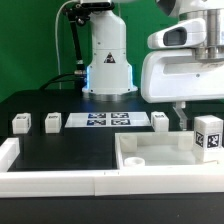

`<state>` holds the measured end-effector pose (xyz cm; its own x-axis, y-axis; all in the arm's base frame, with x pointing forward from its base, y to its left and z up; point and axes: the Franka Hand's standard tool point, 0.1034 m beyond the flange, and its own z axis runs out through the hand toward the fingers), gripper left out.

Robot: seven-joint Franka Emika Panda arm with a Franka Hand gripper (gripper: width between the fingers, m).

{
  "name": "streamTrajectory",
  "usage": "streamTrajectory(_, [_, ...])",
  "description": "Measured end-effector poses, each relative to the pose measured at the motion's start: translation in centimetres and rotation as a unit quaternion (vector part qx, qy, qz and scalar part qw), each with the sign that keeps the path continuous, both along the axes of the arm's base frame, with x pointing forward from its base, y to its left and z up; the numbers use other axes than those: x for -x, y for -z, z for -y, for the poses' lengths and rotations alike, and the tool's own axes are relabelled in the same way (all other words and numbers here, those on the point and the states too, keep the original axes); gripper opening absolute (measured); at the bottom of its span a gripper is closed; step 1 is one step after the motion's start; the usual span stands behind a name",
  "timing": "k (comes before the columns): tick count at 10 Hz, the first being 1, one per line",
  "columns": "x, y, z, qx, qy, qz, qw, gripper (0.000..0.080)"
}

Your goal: Assemble square table

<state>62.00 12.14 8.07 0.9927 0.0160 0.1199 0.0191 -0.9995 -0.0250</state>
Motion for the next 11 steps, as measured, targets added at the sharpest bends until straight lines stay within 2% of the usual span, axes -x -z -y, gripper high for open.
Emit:
streamTrajectory(2, [-0.01,0.00,0.03,0.000,0.000,0.000,1.000,0.0290])
streamTrajectory(7, [-0.01,0.00,0.03,-0.003,0.022,-0.001,1.000,0.0290])
streamTrajectory(10, [0.07,0.05,0.08,-0.018,0.155,-0.001,0.988,0.0290])
streamTrajectory(11, [0.11,0.07,0.11,-0.026,0.220,0.000,0.975,0.0291])
